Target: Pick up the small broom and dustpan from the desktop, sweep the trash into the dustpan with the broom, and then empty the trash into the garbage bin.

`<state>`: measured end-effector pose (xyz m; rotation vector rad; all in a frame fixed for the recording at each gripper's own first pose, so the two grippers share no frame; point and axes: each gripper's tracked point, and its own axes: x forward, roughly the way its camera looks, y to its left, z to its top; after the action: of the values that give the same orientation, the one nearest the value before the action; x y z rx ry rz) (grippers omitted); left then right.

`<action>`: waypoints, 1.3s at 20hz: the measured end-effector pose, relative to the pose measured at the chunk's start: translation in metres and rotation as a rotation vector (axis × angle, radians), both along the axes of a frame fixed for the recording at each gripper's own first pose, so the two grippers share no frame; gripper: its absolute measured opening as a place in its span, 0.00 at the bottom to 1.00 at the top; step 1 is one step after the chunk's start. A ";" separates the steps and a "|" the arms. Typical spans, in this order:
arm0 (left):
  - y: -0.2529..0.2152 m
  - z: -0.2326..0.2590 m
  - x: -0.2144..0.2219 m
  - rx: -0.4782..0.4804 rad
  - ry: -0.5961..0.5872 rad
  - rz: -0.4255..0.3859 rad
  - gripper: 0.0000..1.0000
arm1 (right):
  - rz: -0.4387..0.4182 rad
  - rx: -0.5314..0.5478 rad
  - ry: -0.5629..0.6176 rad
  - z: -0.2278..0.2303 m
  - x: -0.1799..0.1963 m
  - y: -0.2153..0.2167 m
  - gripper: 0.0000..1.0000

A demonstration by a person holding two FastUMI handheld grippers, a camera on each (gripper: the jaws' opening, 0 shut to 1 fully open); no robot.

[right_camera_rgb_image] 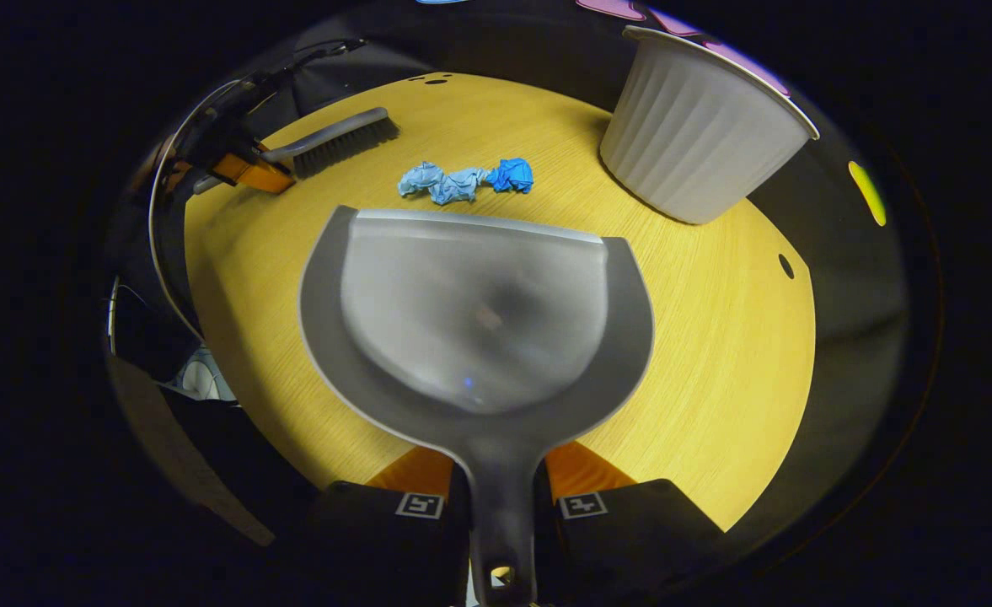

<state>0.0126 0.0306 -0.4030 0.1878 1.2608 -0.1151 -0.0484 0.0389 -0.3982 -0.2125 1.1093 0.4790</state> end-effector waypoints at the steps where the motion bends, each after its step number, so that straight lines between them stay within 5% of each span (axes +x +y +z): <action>1: -0.003 0.001 0.003 -0.004 0.000 0.000 0.28 | 0.005 0.005 0.007 0.000 0.000 0.000 0.39; 13: -0.080 0.006 0.065 -0.037 -0.005 -0.201 0.27 | 0.089 -0.087 -0.009 -0.007 0.007 -0.008 0.35; 26: -0.191 0.017 0.040 -0.252 0.067 -0.451 0.27 | 0.104 -0.103 -0.032 -0.010 0.010 -0.009 0.35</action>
<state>0.0521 -0.1607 -0.3855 0.2490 1.2410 -0.6696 -0.0380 0.0302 -0.4087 -0.3682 1.0965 0.5102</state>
